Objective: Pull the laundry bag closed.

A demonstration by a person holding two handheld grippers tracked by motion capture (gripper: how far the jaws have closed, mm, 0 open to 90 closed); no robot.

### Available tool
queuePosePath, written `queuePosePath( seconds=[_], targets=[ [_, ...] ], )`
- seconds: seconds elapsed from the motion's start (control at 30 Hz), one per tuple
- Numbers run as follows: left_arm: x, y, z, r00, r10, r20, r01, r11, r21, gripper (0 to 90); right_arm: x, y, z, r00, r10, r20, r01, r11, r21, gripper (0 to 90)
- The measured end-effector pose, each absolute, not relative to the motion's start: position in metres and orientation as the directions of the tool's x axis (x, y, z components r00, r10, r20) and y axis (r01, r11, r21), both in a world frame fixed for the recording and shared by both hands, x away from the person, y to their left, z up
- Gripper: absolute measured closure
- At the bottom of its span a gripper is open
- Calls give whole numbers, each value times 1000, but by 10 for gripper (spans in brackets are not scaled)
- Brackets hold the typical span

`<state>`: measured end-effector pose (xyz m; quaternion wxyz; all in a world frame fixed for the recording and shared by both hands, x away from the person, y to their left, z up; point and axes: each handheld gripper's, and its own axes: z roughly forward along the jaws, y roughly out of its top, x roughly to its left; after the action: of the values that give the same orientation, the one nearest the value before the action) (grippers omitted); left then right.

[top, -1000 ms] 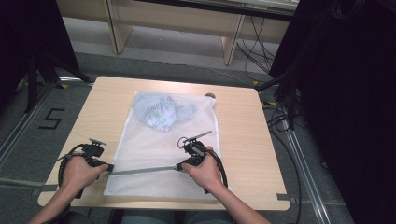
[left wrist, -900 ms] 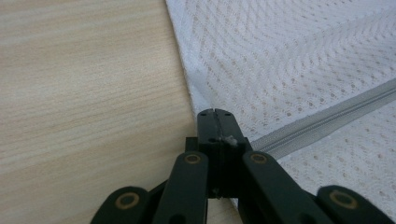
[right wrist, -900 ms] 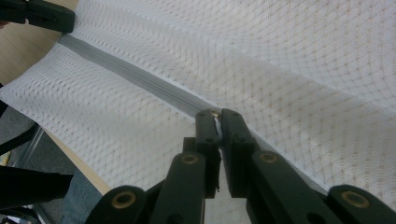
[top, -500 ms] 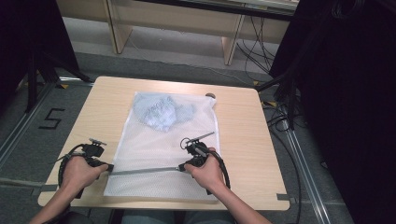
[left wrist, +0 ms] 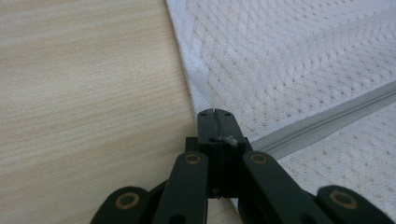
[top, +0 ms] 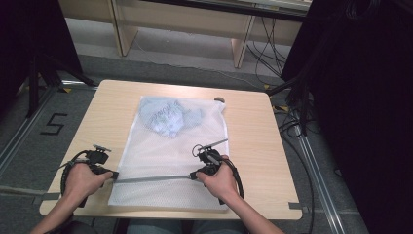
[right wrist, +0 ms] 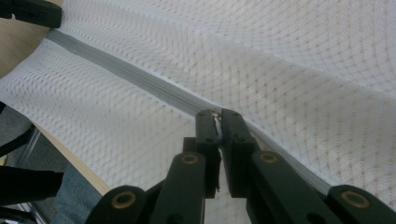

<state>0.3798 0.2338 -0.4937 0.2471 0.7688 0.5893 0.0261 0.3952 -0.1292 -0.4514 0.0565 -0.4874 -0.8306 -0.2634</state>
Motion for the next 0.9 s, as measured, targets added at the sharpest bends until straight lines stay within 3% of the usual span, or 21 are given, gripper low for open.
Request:
queuePosePath(
  seconds=[0.9],
  targets=[
    [380,233,-493,304,920,-247,894,-186,408,899,394,-153,-454,-484,801,353,855,347,384,870]
  ],
)
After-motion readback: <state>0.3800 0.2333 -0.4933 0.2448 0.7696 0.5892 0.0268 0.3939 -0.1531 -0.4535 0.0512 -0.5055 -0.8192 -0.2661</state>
